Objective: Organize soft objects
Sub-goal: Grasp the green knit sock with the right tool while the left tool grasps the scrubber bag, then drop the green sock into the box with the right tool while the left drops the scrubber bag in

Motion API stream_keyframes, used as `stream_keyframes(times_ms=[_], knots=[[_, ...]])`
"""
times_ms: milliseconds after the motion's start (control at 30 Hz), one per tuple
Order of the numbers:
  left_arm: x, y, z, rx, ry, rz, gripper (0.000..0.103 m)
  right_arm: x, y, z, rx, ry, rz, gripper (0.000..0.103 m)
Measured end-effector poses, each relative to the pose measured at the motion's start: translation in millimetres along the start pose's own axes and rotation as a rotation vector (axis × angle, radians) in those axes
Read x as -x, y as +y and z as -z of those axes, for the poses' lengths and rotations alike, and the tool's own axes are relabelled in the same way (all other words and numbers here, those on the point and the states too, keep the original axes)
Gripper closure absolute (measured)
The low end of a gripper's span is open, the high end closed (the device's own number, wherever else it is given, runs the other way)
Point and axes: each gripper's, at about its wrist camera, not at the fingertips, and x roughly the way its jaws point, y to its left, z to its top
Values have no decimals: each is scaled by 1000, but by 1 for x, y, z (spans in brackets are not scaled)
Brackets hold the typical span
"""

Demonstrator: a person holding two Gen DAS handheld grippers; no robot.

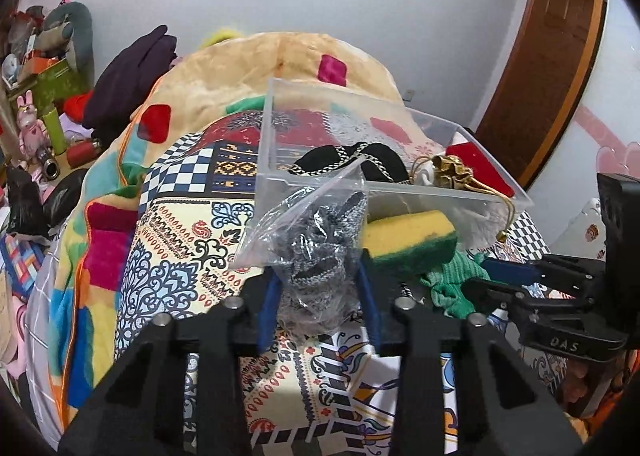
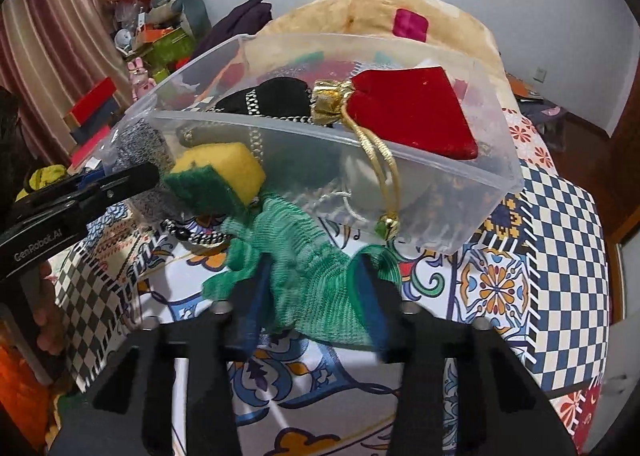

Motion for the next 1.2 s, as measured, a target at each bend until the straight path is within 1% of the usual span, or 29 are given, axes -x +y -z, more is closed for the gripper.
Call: stream_keyframes(times_ms=[33, 67, 233, 500, 600, 767, 867, 900, 933, 967, 1000, 1033, 1200], knots=[[1, 0, 0, -2, -1, 4, 75, 0, 1, 1, 5, 2, -13, 89], [2, -1, 1, -5, -3, 5, 77, -1, 4, 2, 10, 8, -19, 91], [14, -1, 3, -7, -21, 16, 80, 4, 9, 6, 38, -1, -8, 94], [43, -4, -1, -4, -80, 28, 80, 29, 3, 14, 16, -48, -11, 95], [55, -7, -6, -6, -111, 34, 80, 42, 4, 14, 11, -82, -4, 96], [73, -14, -15, -19, -160, 42, 80, 61, 6, 5, 13, -138, -3, 96], [80, -16, -19, -29, -180, 44, 80, 59, 9, 5, 33, -130, -6, 95], [82, -16, -20, -30, -185, 44, 80, 55, 9, 5, 35, -112, -4, 89], [84, -16, -20, -30, -190, 45, 80, 48, 9, 5, 35, -84, 0, 71], [85, -16, -21, -29, -193, 46, 80, 41, 9, 5, 34, -58, 4, 59], [86, -16, -21, -29, -196, 47, 80, 34, 8, 8, 30, -41, 7, 39], [87, -16, -21, -29, -197, 47, 80, 30, 9, 11, 32, -33, 7, 32], [86, -12, -21, -18, -195, 48, 80, -5, 11, 20, 63, 83, 17, 33]])
